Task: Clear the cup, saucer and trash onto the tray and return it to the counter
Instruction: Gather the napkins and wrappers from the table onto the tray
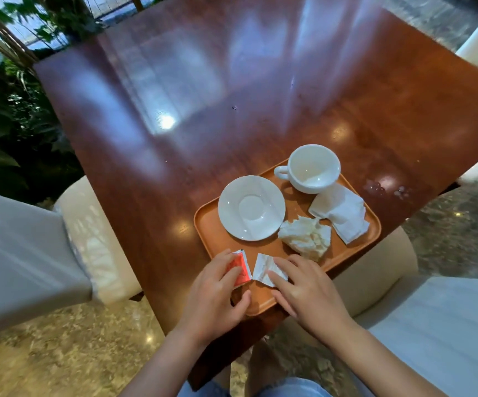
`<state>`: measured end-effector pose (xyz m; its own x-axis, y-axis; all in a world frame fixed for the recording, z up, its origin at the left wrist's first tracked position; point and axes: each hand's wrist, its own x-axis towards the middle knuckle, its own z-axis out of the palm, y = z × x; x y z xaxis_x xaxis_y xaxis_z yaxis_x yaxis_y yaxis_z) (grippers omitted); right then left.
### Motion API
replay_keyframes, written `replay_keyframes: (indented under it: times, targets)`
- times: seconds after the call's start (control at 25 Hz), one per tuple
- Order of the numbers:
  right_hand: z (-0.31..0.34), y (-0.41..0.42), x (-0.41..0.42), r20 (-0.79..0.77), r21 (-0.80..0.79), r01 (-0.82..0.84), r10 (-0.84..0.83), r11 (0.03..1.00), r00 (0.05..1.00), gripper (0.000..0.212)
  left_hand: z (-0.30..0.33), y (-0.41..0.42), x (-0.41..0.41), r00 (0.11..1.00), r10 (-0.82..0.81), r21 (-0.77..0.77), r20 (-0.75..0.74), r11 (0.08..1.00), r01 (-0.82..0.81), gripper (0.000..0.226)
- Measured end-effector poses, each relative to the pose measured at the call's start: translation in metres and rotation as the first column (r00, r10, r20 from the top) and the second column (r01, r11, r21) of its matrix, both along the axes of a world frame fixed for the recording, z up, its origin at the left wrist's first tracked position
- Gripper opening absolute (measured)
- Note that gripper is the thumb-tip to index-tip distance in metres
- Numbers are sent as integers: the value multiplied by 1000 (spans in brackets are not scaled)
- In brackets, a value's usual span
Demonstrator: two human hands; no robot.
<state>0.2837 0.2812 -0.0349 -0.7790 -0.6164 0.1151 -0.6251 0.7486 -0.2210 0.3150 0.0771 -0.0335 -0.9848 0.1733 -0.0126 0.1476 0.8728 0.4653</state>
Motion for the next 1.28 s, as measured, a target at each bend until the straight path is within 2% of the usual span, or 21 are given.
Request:
replay_keyframes:
  times: [0.08,0.16,0.32,0.4,0.48,0.6,0.76,0.92,1.0,1.28]
  targets:
    - [-5,1,0,-24,-17,-4,3,1000,1000,15,0,3,5,1000,24,6,-13,1000,-24,39]
    - [-7,3,-1,-5,-60,18,-18,998,1000,19,-1,8,11,999,19,17,-36,1000,-19,37]
    - [-2,9,-2,-21,-97,-32,30,995,999,21,-5,22,21,994,-81,-14,-73,997,81,37]
    - [0,20,-1,-54,-117,-78,72,990,996,20,-6,25,20,990,-120,-13,-80,993,119,29]
    - [0,46,-5,-98,-130,-51,38,990,994,23,-6,26,18,984,-162,-27,-74,987,160,19]
    - [-4,96,-16,-197,-48,50,-58,998,979,23,-6,23,16,976,-215,-57,-44,976,212,17]
    - [-15,110,-29,-291,34,-14,23,999,957,16,-7,23,17,966,-258,-59,-20,965,256,24]
    - [-19,97,-45,-336,-4,-35,31,999,941,13,-11,20,21,984,-176,0,-29,984,176,33]
    - [-21,87,-52,-347,-16,-33,26,999,938,15,-13,10,15,992,-115,7,-47,993,116,29]
    - [-25,21,-80,-337,-115,54,-91,992,937,19,-14,-46,-22,987,-29,-77,-156,997,17,24]
